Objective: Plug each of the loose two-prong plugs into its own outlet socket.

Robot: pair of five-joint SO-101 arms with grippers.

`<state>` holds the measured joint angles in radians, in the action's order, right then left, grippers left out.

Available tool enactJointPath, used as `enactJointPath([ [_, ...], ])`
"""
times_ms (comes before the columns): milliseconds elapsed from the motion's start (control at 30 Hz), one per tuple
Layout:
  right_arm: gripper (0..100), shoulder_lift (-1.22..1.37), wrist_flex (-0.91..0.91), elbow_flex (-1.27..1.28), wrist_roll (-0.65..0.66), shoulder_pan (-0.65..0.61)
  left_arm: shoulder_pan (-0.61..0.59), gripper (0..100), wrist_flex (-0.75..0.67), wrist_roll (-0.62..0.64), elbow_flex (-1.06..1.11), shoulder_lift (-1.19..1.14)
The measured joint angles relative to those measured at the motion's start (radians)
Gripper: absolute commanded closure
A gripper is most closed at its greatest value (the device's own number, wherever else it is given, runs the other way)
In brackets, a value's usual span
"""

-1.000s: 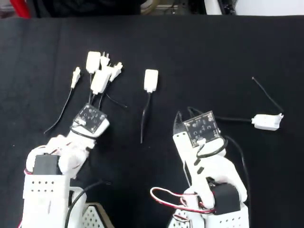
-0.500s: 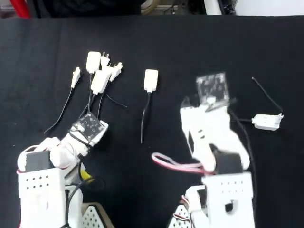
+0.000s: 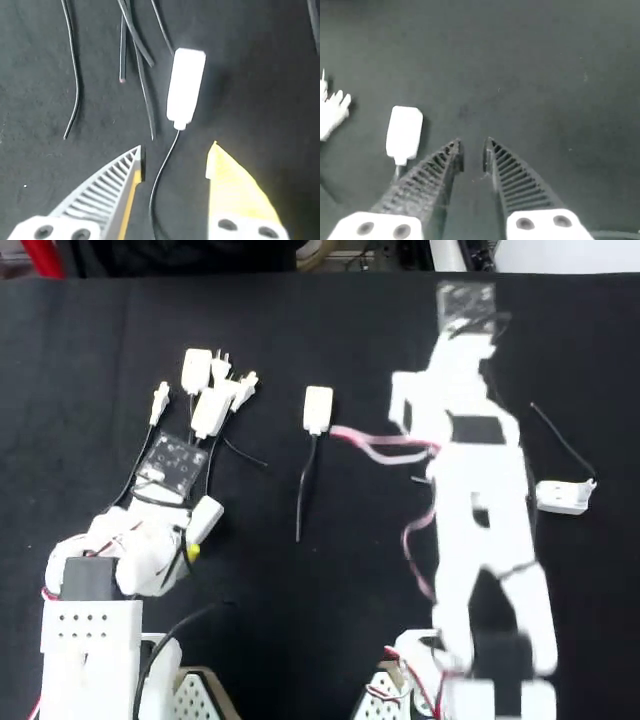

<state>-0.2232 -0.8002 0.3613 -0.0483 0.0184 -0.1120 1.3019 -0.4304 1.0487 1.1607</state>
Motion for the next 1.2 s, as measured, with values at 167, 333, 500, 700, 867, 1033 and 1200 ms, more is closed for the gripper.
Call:
enactJointPath([
  [167,91.3,0.249,-0.101,-0.245,0.0,-0.031,-0.097,80,-0.112,0.199,0.0,0.0],
  [333,91.3,0.48,-0.176,-0.5,-0.002,-0.13,-0.244,80,-0.193,0.322,0.014,0.0],
  [500,91.7,0.752,-0.083,-0.772,-0.006,-0.144,-0.253,80,-0.253,0.348,0.098,0.0],
  [700,91.7,1.108,0.0,-1.208,-0.097,-0.115,-0.253,80,-0.292,0.348,0.141,0.0],
  [867,91.7,1.399,-0.078,-1.606,-0.063,-0.123,-0.253,80,-0.293,0.348,0.141,0.0],
  [1033,91.7,1.516,-0.399,-1.935,-0.044,-0.12,-0.253,80,-0.31,0.348,0.153,0.0],
  [1200,91.7,1.455,-0.724,-1.972,0.037,-0.12,-0.253,79,-0.394,0.413,0.155,-0.012],
])
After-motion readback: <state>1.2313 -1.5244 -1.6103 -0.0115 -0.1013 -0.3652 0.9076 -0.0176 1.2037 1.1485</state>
